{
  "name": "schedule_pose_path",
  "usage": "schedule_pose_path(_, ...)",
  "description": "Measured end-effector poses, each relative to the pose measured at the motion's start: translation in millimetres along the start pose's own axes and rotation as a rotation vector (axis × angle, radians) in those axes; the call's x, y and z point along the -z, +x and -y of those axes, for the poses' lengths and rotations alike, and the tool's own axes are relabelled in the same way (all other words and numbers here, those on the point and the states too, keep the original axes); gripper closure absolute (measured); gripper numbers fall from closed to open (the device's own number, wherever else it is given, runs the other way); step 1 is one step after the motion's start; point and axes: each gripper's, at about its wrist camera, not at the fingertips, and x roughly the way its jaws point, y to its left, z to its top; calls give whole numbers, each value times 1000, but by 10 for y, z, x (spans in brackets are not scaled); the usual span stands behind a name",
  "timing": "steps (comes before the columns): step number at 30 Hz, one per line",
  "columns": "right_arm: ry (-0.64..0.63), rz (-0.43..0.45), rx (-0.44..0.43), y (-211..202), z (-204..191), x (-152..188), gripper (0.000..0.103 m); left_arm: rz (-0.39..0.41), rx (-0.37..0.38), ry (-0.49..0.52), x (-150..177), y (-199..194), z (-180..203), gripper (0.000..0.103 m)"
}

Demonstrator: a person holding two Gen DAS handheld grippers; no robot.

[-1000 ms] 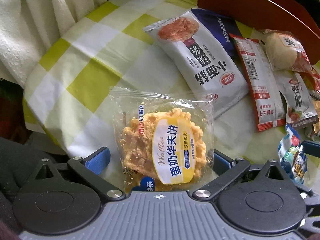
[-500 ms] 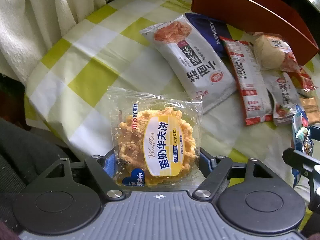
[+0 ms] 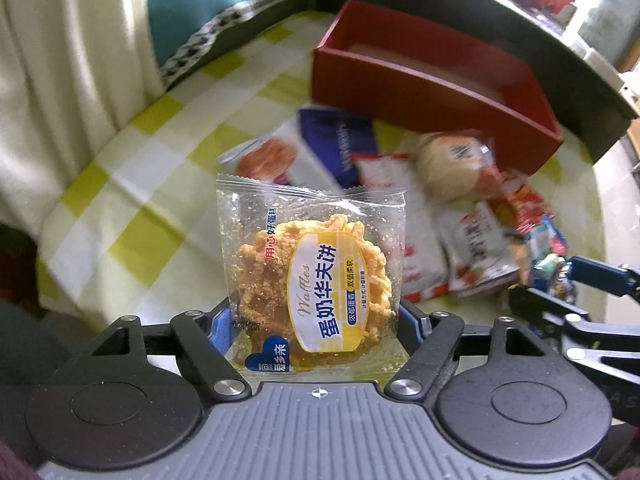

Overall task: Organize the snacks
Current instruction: 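Carry both packs into the red box and open both tools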

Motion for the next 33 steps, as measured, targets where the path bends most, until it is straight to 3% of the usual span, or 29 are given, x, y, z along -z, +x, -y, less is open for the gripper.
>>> schedule_pose_path(9, 94, 41, 33, 63, 205, -312, 33, 57, 81, -17, -478, 91, 194, 22)
schedule_pose_path(17, 200, 85, 70, 163, 507, -732, 33, 142, 105, -8, -1060, 133, 436, 22)
schedule_pose_path(33, 315, 107, 150, 678, 1182, -1441, 33, 183, 55, 15, -1838, 633, 820, 22)
